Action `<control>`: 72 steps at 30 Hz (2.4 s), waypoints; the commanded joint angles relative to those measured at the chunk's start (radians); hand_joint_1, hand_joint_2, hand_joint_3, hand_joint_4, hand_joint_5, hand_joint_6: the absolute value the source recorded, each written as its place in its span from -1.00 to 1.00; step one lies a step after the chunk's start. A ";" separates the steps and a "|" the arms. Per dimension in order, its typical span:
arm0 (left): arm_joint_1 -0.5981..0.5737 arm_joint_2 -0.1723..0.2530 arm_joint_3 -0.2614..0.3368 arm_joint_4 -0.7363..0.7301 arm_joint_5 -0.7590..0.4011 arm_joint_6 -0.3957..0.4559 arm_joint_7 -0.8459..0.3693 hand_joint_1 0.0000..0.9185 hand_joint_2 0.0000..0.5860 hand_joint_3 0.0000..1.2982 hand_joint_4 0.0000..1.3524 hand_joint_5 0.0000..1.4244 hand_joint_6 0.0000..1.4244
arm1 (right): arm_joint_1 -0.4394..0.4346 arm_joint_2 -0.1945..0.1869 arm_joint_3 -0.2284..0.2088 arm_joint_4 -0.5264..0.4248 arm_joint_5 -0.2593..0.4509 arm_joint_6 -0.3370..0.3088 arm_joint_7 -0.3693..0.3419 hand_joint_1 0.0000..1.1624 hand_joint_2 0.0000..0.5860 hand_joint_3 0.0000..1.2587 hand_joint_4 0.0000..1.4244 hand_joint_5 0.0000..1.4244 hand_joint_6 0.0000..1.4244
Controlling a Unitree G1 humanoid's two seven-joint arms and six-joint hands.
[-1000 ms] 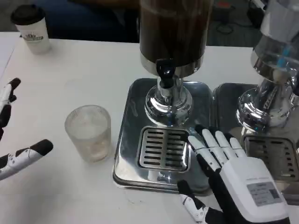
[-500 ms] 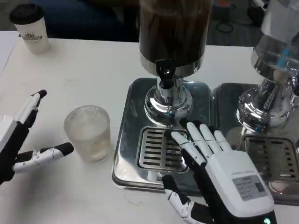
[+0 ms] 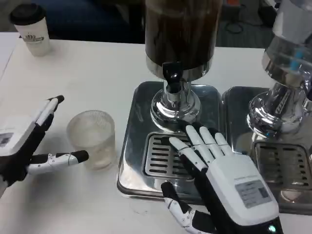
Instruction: Grasp the cup under the faucet to collect the drink, then remove the cup.
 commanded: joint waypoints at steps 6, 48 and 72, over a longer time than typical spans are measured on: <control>-0.078 -0.015 -0.071 0.084 0.025 -0.010 0.038 -0.90 -1.00 -1.00 -0.97 -0.70 -0.71 | 0.016 0.003 0.009 -0.018 -0.007 0.004 0.003 -0.29 0.65 -0.71 -1.00 -1.00 -1.00; -0.100 -0.157 -0.055 0.161 -0.112 -0.024 -0.006 -0.92 -0.98 -1.00 -0.91 -0.65 -0.65 | 0.055 0.020 -0.014 -0.052 0.013 0.045 0.040 -0.29 0.65 -0.67 -0.90 -0.98 -1.00; -0.089 -0.191 -0.058 0.145 -0.087 -0.028 0.139 -0.57 -0.50 -0.04 0.15 0.49 0.89 | 0.051 0.019 -0.022 -0.056 0.033 0.042 0.063 -0.26 0.62 -0.65 -0.79 -0.95 -1.00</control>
